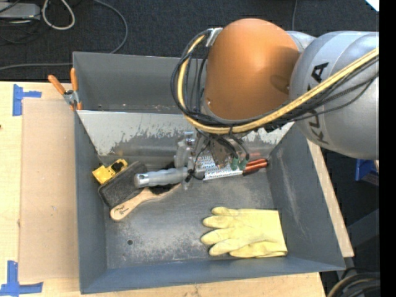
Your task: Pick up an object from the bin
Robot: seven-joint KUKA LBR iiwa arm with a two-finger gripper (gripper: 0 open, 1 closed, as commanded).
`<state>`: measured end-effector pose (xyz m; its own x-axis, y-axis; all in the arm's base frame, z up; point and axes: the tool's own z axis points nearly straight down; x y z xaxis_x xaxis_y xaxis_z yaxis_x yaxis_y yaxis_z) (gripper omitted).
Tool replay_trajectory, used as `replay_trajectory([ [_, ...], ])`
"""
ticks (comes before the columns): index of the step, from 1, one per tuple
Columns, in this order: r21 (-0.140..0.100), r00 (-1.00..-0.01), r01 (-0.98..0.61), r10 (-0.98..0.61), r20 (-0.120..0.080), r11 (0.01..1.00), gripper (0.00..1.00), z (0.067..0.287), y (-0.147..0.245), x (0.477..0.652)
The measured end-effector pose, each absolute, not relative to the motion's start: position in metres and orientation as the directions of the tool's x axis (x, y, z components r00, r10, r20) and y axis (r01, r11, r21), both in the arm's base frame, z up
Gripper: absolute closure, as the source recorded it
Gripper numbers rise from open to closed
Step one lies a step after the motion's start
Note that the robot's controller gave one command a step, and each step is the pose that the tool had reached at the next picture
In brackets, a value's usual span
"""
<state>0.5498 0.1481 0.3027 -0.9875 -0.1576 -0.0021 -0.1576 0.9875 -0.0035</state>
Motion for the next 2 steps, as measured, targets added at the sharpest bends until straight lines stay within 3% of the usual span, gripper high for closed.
replay_trajectory([
  [1, -0.002, -0.987, -0.162, -0.162, -0.016, 0.987, 1.0, 0.314, 0.149, 0.552],
  [2, -0.005, -0.926, -0.377, -0.377, -0.007, 0.926, 1.0, 0.276, 0.193, 0.564],
])
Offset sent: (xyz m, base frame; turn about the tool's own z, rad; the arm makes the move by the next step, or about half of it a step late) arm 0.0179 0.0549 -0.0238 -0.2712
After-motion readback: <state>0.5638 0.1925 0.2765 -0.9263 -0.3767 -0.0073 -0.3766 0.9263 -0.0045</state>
